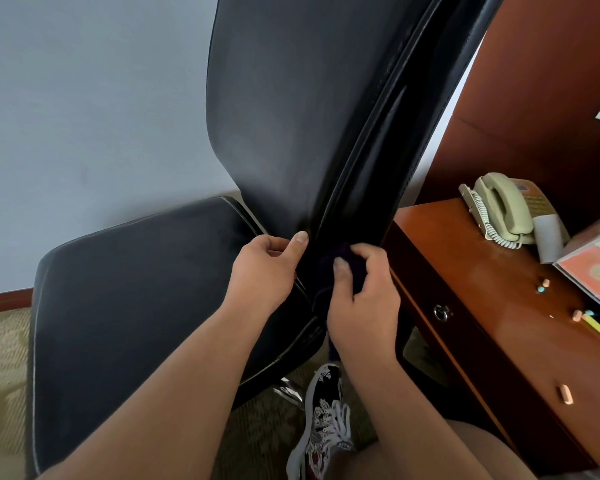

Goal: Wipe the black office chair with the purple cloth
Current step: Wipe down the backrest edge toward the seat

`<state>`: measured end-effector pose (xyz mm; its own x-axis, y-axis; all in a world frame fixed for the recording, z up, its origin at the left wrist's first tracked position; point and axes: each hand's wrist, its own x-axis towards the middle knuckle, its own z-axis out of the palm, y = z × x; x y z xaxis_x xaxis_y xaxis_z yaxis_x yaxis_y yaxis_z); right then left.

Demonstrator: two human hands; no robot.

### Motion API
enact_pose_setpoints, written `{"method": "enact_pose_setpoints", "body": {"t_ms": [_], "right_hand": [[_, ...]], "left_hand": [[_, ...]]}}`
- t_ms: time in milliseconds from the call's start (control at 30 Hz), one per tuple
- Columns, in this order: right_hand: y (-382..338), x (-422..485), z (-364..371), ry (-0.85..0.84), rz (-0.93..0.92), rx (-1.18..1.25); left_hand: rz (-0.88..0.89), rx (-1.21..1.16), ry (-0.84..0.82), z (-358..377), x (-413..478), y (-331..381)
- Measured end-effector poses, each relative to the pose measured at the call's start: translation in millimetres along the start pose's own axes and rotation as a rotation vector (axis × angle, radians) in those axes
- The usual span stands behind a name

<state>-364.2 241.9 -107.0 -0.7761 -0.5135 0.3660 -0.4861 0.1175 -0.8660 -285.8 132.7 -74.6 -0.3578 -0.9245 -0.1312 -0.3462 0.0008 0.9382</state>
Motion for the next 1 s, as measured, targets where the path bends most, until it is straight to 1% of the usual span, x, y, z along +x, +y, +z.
{"method": "enact_pose_setpoints", "body": {"t_ms": [67, 133, 300, 433, 533, 633, 667, 733, 800, 867, 933, 1000], "right_hand": [[1, 3, 1, 0.016, -0.005, 0.009], [8, 0, 4, -0.002, 0.072, 0.011], [23, -10, 11, -0.021, 0.158, -0.117], [29, -13, 14, -0.044, 0.230, -0.160], [28, -14, 13, -0.071, 0.294, -0.120], [27, -14, 10, -0.090, 0.360, 0.017], [25, -13, 8, -0.086, 0.342, 0.044], [20, -12, 4, -0.072, 0.242, 0.074], [12, -10, 0, -0.062, 0.127, 0.081], [8, -6, -2, -0.036, 0.069, 0.070], [11, -5, 1, -0.007, 0.117, 0.069], [18, -9, 8, -0.001, 0.234, 0.068]], "left_hand": [[0.012, 0.014, -0.009, 0, 1, 0], [0.018, 0.007, -0.028, 0, 1, 0], [0.001, -0.041, -0.098, -6, 3, -1], [0.015, -0.025, -0.185, -13, 1, -2], [0.036, 0.002, -0.214, -16, -1, -3], [0.049, 0.006, -0.188, -14, -3, -4], [0.050, 0.007, -0.173, -13, -3, -4], [0.047, 0.013, -0.160, -13, -3, -3], [0.036, 0.008, -0.165, -14, -1, -2], [0.026, 0.003, -0.175, -15, 0, -1], [0.025, 0.002, -0.173, -15, 0, -1], [0.027, -0.004, -0.161, -15, -1, -1]]}}
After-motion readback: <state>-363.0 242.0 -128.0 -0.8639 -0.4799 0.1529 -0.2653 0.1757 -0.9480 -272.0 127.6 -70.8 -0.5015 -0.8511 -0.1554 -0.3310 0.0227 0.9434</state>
